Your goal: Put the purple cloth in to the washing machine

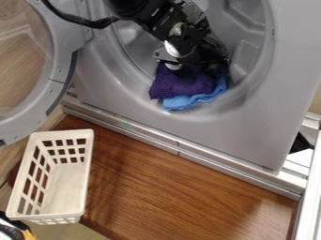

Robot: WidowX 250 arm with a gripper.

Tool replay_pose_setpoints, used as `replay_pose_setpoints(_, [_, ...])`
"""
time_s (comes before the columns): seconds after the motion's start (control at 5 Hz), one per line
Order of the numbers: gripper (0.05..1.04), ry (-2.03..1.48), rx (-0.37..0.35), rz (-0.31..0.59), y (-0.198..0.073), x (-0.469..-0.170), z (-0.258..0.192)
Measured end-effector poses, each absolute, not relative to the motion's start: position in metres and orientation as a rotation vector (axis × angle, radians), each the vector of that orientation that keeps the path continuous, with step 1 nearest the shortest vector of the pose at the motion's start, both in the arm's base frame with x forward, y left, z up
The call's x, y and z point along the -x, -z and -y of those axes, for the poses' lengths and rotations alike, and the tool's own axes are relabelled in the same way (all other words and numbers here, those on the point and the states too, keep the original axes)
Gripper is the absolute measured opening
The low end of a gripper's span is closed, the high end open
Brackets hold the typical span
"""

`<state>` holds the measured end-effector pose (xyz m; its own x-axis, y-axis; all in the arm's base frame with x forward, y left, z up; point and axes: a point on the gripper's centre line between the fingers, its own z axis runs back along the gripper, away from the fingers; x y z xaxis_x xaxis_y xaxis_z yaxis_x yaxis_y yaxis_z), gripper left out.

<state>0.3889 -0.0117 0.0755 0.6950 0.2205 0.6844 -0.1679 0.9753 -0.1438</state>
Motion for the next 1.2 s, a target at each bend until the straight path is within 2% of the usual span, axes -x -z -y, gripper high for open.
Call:
replay_pose_setpoints(0.2, [1.009,-0.212,0.078,0.79,-0.083,-0.386,0.012])
replay_pose_setpoints(0.4, [1.005,-0.204,0.09,0.826,-0.095,-0.378,0.013])
replay_pose_setpoints(0.8, [1.001,-0.174,0.112,0.814,-0.116,-0.342,0.017])
replay_pose_setpoints(1.0, [1.001,-0.165,0.116,0.762,-0.115,-0.321,0.023])
replay_pose_setpoints(1.2, [1.001,-0.189,0.092,0.689,-0.103,-0.299,0.025])
